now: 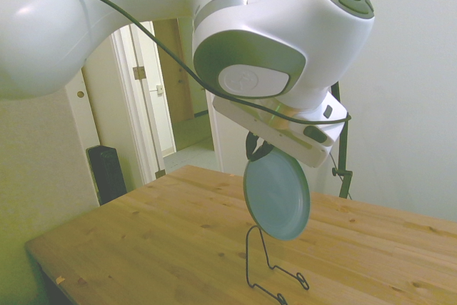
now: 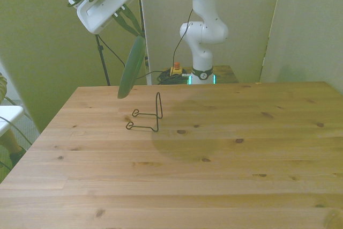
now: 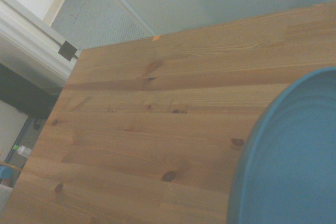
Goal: Load the plate
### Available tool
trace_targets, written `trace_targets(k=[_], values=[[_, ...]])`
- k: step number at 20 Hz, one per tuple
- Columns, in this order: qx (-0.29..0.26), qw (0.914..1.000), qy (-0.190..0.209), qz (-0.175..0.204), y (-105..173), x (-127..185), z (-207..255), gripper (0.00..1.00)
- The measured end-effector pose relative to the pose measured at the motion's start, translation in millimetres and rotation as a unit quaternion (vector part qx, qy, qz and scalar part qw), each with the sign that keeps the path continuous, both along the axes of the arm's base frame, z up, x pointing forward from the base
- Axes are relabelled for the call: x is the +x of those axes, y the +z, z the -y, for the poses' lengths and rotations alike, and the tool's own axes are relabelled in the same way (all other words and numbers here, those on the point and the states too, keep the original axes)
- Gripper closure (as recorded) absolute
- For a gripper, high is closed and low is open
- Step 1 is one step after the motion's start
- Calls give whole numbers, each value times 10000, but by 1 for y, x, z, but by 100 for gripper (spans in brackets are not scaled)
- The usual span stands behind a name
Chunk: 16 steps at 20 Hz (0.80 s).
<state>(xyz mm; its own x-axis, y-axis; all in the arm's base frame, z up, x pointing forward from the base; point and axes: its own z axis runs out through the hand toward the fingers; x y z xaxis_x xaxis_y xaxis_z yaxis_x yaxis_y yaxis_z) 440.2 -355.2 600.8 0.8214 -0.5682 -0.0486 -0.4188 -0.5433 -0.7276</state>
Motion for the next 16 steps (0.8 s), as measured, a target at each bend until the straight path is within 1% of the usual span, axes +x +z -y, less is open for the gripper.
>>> trace_targets(k=[2,7,10,16], values=[[-6,10000,65,10,-7,0,-1,100],[-68,9998,118,127,-38,1,-9,100],[-97,9996,191,171,-52,-3,-21,100],[-37,9989,350,315,-65,-18,-34,100]])
